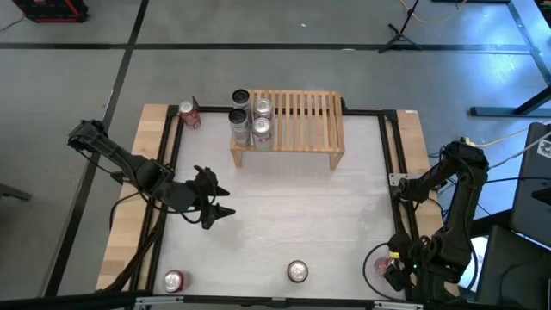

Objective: Place canned beverage on shelf
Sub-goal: Put the red soda can on the shelf

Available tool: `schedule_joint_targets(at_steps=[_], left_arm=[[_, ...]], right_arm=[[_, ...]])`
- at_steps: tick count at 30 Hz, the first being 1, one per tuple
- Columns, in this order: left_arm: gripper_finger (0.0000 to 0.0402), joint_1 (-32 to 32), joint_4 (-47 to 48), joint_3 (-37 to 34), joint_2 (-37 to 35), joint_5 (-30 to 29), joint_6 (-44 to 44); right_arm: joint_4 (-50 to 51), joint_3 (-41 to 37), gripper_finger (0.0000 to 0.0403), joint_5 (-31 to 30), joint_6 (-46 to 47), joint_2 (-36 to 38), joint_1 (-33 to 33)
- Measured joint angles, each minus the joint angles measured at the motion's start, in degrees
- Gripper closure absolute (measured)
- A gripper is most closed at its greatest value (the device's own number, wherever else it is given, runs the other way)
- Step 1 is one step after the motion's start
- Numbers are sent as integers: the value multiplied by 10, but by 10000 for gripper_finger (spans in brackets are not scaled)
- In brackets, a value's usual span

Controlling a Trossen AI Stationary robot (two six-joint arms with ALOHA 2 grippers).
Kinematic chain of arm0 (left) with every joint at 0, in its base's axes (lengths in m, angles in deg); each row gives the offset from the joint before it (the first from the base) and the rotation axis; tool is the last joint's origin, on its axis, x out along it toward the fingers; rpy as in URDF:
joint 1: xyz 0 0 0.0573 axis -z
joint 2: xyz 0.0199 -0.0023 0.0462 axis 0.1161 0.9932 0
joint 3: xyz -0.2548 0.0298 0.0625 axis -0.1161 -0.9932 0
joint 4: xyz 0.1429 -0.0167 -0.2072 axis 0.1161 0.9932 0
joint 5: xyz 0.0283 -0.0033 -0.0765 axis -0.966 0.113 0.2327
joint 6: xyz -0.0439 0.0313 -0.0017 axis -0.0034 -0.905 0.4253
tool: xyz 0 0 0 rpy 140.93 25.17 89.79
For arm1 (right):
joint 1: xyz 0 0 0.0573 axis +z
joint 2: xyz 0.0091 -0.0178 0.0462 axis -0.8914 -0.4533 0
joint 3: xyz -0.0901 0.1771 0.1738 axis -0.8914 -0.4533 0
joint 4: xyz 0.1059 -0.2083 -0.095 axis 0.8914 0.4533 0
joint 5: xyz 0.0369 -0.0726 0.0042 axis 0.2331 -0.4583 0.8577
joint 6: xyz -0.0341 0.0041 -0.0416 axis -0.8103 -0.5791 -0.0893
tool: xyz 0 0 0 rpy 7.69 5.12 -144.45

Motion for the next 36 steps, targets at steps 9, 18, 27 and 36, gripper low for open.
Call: schedule_joint_targets(at_steps=[9, 18, 27, 36], left_arm=[[67, 0, 0, 0, 0, 0, 0], [67, 0, 0, 0, 0, -2, 0], [67, 0, 0, 0, -5, 3, 15], [67, -3, 3, 32, -48, 32, -23]], right_arm=[[-75, -52, 50, 5, -6, 0, 0], [-98, -83, 89, 11, -54, 0, 0], [-64, -44, 132, -31, -160, 1, -13], [55, 116, 132, -134, -377, 16, -181]])
